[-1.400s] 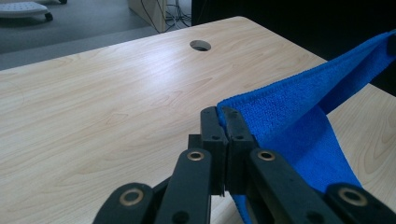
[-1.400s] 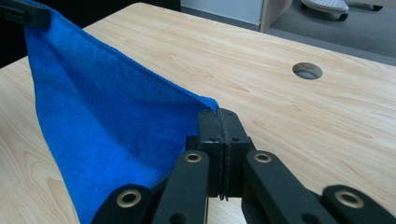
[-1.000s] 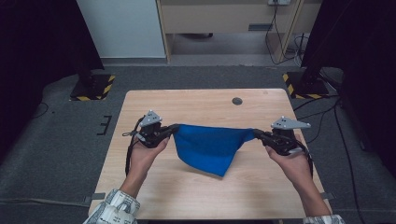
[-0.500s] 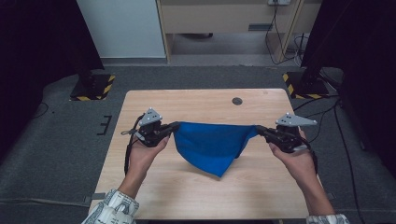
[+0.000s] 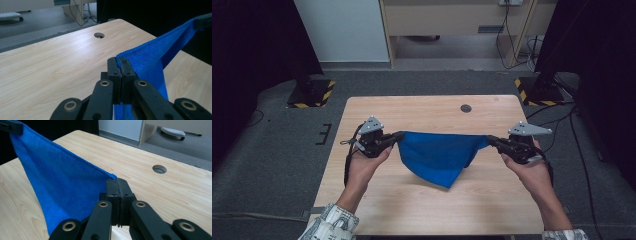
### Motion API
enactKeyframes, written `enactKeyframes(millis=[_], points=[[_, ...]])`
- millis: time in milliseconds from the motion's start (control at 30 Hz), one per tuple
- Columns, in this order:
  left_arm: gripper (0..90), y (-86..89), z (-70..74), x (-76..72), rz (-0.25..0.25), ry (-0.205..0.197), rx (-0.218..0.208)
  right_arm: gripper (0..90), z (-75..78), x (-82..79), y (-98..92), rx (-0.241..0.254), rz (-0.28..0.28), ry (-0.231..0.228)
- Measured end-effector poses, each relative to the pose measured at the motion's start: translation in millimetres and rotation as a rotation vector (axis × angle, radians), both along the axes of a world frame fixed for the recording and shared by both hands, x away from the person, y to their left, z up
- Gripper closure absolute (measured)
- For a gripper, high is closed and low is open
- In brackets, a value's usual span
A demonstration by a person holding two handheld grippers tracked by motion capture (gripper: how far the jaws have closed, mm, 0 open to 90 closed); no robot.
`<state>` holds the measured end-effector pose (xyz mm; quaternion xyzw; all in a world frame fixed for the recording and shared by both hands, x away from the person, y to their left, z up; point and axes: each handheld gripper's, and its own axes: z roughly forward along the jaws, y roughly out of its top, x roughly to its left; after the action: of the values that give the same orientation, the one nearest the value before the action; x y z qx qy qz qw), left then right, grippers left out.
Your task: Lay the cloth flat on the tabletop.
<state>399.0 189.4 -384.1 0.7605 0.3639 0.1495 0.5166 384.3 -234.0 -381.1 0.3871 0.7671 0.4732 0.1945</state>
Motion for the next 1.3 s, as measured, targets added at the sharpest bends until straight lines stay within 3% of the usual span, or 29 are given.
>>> enactKeyframes(millis=[100, 267, 667, 867, 933, 1033, 1200, 1300], points=[[88.9, -0.8, 6.0, -6.9, -0.001, -0.025, 0.021, 89.7, 2.4, -2.9, -0.4, 0.004, 0.010, -0.010], [88.9, -0.4, 22.1, -21.4, -0.013, -0.059, 0.018, 89.7, 13.9, -14.1, -2.5, 0.018, 0.022, -0.034], [88.9, -3.4, 67.2, -65.1, -0.067, -0.152, 0.015, 89.6, 57.2, -55.5, -14.0, -0.002, 0.067, -0.118], [88.8, -1.7, 82.9, -79.4, -0.091, -0.175, 0.010, 89.6, 79.7, -77.2, -17.6, -0.005, 0.095, -0.148], [88.8, -1.0, 83.1, -75.4, -0.089, -0.169, 0.021, 89.5, 83.2, -78.5, -16.9, -0.025, 0.095, -0.137], [88.8, -2.0, 76.6, -57.8, -0.074, -0.145, 0.046, 89.5, 81.2, -67.4, -12.7, -0.062, 0.099, -0.104], [88.7, -2.3, 57.2, -16.7, -0.047, -0.086, 0.049, 89.4, 60.7, -24.1, -3.8, -0.119, 0.080, -0.031], [88.7, -3.1, 42.9, 6.0, -0.035, -0.055, 0.066, 89.4, 44.4, 4.2, -1.9, -0.115, 0.063, 0.011]])
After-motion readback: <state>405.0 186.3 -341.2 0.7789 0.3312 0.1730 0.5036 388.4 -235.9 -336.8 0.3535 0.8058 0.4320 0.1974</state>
